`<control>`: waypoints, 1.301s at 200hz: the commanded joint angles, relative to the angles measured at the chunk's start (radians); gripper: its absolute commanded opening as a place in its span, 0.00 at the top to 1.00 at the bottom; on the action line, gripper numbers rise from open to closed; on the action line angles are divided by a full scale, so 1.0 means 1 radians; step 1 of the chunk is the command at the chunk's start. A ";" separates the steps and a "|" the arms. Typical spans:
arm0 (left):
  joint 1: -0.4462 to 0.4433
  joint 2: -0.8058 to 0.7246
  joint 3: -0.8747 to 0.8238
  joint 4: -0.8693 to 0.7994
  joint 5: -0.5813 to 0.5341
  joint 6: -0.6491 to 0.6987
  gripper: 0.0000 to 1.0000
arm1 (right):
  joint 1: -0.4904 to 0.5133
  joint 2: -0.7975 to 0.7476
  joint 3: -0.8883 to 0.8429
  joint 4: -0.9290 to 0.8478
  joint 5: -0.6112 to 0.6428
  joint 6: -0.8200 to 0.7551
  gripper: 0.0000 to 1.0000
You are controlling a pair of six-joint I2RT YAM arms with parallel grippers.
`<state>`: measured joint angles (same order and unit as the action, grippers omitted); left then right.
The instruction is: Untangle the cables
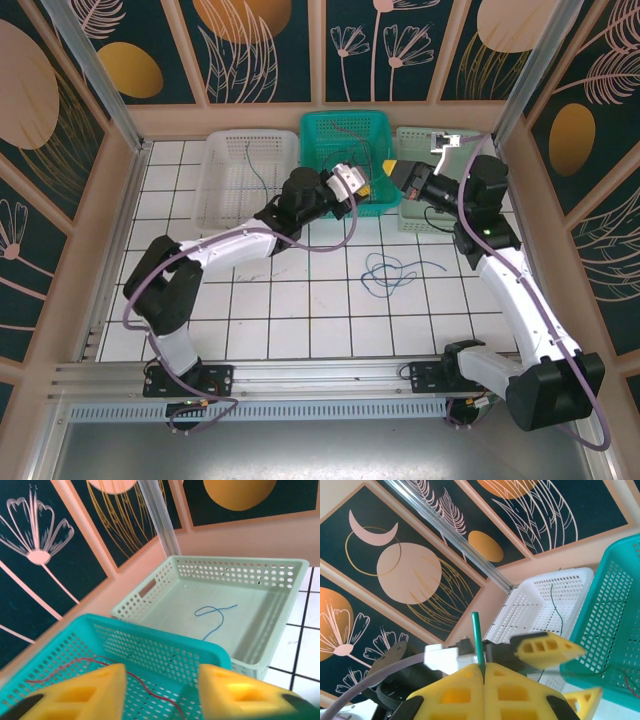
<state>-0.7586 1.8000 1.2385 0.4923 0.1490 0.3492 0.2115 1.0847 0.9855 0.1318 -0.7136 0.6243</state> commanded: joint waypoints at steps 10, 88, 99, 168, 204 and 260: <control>0.004 0.072 0.105 0.005 -0.058 0.050 0.91 | 0.004 0.004 -0.010 0.048 0.011 -0.044 1.00; 0.050 0.221 0.306 0.071 -0.217 0.153 1.00 | -0.022 0.058 -0.024 0.094 0.101 -0.081 1.00; 0.055 0.231 0.320 0.078 -0.239 0.169 1.00 | -0.024 0.067 -0.021 0.091 0.122 -0.076 0.85; 0.135 0.059 0.198 -0.093 -0.435 0.234 1.00 | -0.032 0.088 -0.035 0.119 0.191 -0.078 0.19; 0.196 -0.068 0.189 -0.262 -0.545 0.147 1.00 | -0.046 0.091 -0.047 0.125 0.197 -0.083 0.18; 0.251 -0.158 0.252 -0.577 -0.574 0.022 1.00 | -0.072 0.078 -0.077 0.120 0.192 -0.071 0.18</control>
<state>-0.5282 1.6566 1.4658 0.0990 -0.3923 0.4580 0.1520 1.1728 0.9257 0.2089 -0.5228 0.5556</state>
